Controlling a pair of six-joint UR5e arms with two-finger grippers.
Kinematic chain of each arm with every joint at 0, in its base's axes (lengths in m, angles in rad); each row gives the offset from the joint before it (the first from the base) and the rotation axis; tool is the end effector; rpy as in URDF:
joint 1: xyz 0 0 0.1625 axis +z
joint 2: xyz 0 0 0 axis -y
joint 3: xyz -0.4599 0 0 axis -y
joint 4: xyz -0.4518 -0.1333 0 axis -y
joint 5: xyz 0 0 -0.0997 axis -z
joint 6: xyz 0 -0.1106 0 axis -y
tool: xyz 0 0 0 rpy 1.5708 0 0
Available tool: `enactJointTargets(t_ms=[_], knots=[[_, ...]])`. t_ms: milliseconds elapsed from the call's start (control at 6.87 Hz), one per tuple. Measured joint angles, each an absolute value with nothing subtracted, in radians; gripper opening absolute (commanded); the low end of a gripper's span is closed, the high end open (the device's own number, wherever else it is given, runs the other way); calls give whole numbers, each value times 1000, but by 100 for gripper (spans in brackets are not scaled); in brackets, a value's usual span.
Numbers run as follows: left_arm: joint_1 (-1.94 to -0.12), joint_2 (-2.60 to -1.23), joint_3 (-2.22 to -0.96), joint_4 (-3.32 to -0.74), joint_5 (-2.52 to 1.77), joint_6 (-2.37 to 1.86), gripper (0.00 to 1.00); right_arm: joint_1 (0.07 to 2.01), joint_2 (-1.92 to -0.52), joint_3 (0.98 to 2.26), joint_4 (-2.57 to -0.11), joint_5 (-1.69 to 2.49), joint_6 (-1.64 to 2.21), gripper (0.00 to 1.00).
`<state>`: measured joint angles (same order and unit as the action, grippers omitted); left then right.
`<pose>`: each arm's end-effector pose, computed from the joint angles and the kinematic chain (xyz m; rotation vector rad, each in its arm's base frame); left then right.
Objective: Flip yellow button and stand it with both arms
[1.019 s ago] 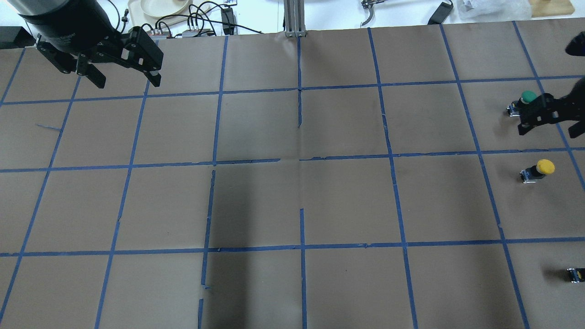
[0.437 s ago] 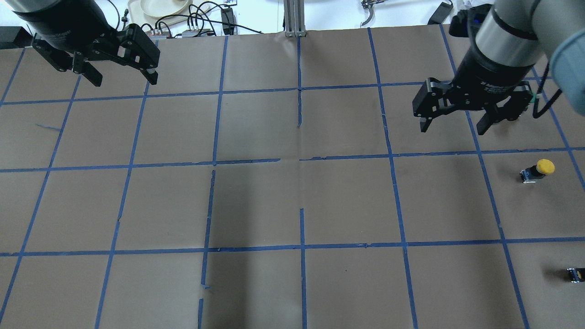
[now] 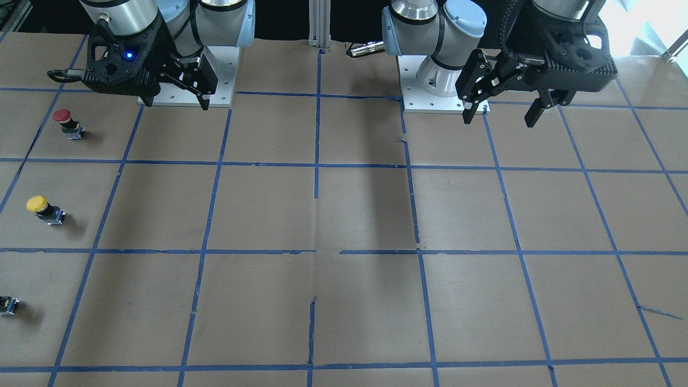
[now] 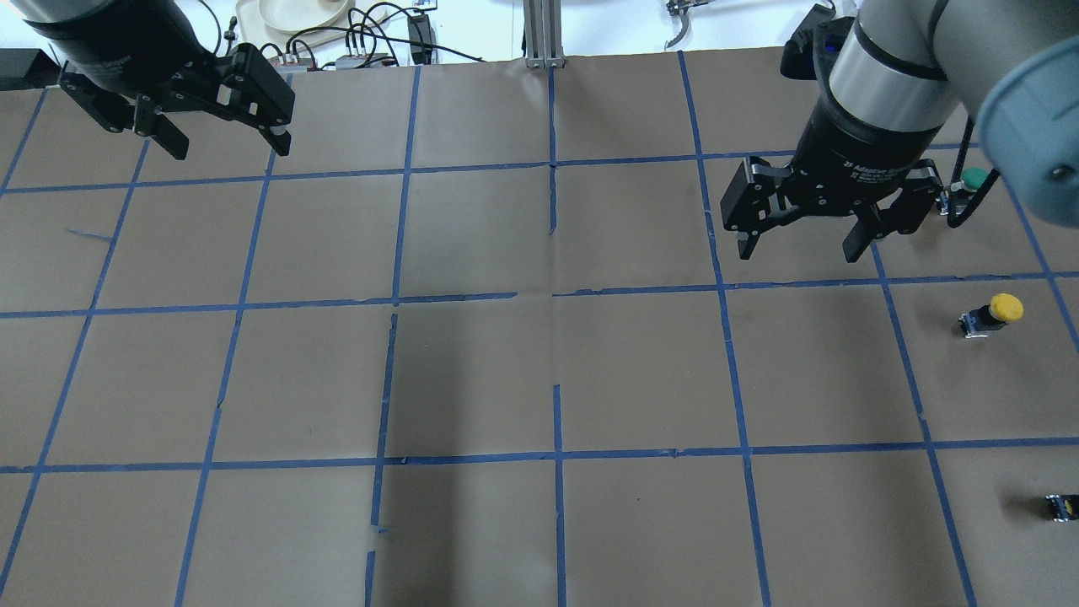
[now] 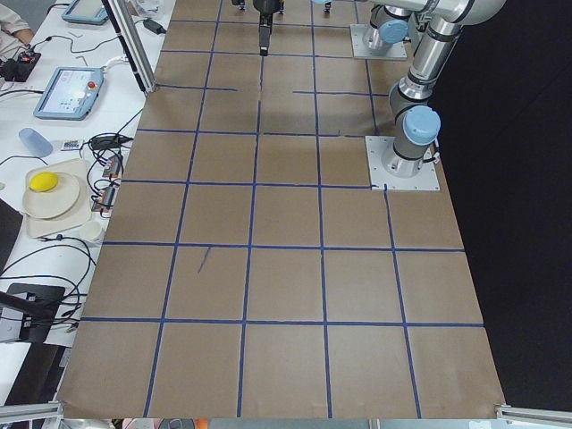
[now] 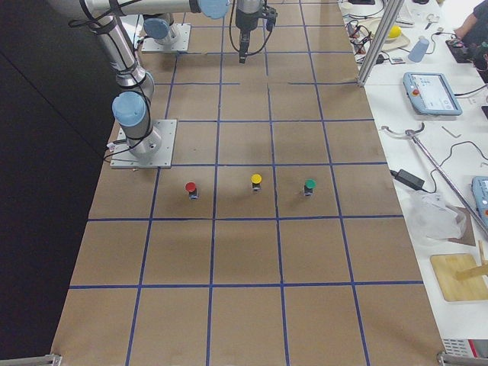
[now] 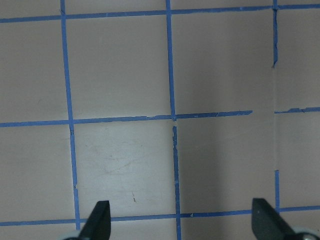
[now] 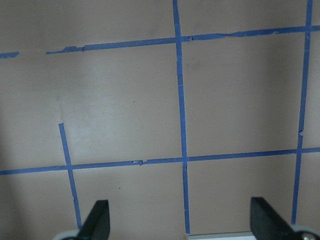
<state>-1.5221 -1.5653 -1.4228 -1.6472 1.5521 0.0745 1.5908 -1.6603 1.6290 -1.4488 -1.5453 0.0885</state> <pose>-0.1083 -0.5578 0.5889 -0.0414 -3.1250 0.1221 0.1461 -0.4969 0.5156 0.1086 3.1159 0.1434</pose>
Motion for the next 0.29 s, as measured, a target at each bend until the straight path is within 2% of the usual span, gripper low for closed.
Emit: enactJointTargets(t_ms=[291], knots=[[-1525, -1578, -1418, -1647, 1553, 73, 100, 1549, -1664, 1629, -1445, -1546, 74, 100]])
